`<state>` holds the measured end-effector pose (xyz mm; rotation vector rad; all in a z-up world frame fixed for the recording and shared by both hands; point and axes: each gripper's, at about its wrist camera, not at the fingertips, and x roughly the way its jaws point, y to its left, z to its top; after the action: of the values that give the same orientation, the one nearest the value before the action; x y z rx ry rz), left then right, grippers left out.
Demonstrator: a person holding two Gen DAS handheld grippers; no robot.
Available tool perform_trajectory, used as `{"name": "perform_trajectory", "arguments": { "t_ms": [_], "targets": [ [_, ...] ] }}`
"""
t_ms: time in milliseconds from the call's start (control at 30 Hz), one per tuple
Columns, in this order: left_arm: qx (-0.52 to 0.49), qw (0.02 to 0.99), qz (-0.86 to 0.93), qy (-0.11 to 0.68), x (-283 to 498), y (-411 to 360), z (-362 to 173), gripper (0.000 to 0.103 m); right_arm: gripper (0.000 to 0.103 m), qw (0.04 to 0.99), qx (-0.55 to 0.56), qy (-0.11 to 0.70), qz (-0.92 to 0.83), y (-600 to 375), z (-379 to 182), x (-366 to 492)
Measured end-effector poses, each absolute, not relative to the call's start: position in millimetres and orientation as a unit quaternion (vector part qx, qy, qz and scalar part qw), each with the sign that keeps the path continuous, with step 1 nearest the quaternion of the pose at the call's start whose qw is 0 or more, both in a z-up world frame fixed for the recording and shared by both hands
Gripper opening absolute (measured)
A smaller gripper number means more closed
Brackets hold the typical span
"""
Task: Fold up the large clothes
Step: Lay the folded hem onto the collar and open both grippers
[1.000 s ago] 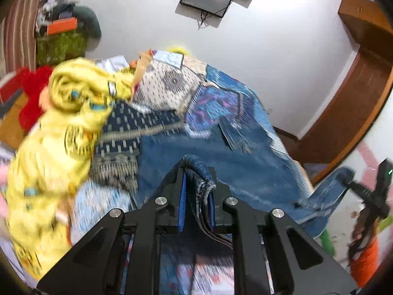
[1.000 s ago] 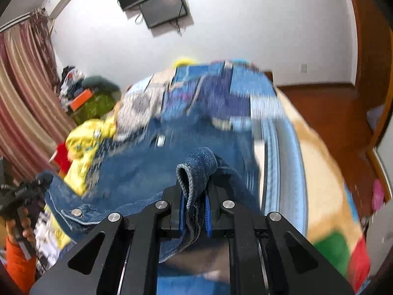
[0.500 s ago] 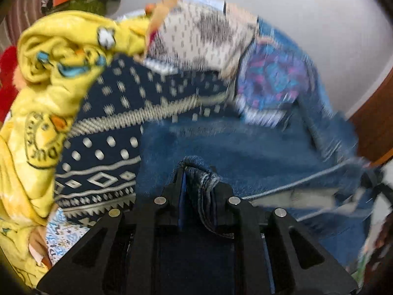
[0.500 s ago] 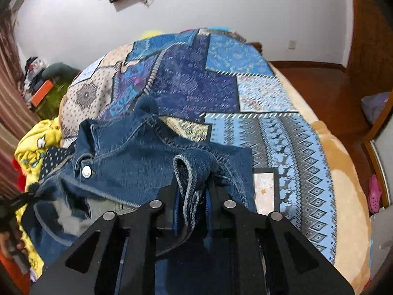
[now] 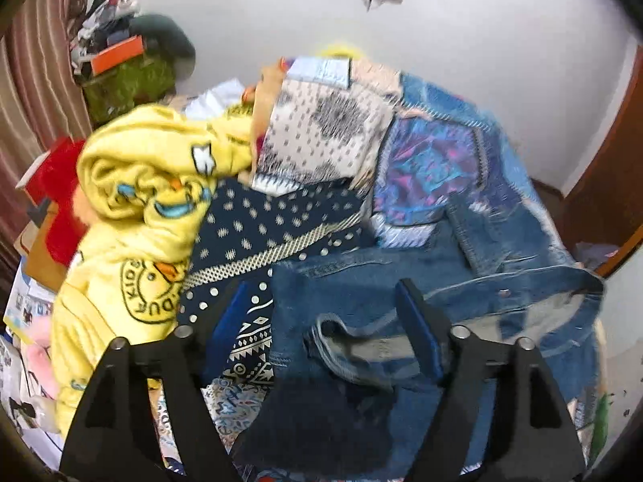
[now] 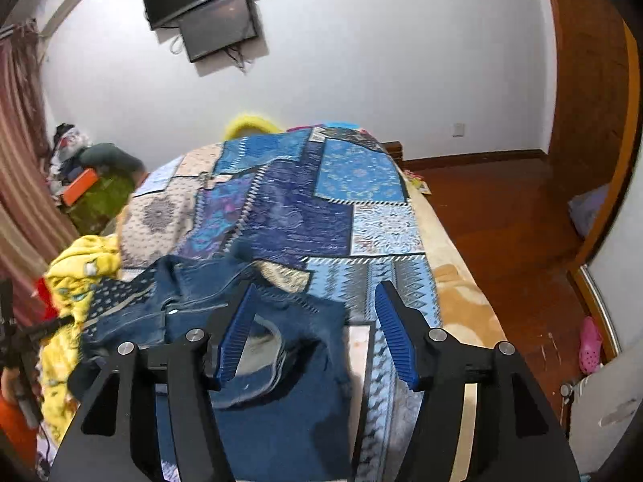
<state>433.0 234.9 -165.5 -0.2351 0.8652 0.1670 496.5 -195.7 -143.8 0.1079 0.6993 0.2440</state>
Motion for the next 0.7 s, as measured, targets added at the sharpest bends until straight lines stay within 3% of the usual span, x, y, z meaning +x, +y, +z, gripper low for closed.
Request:
{"name": "perform_trajectory", "arguments": {
  "t_ms": [100, 200, 333, 567, 700],
  "targets": [
    [-0.098, 0.895, 0.050, 0.432, 420, 222, -159, 0.075, 0.074, 0.926, 0.017, 0.347, 0.146, -178, -148, 473],
    [-0.061, 0.890, 0.022, 0.451, 407, 201, -165, 0.077, 0.079, 0.916, -0.005, 0.363, 0.173, -161, -160, 454],
    [-0.043, 0.876, -0.016, 0.481, 397, 171, -191, 0.083, 0.081, 0.894, -0.011, 0.401, 0.201, -143, -193, 448],
    [-0.018, 0.844, -0.052, 0.534, 421, 125, -247, 0.083, 0.081, 0.847, -0.024, 0.483, 0.221, -109, -255, 467],
    [-0.015, 0.839, -0.048, 0.542, 448, 120, -268, 0.084, 0.085, 0.852, -0.054, 0.475, 0.214, -93, -262, 484]
  ]
}}
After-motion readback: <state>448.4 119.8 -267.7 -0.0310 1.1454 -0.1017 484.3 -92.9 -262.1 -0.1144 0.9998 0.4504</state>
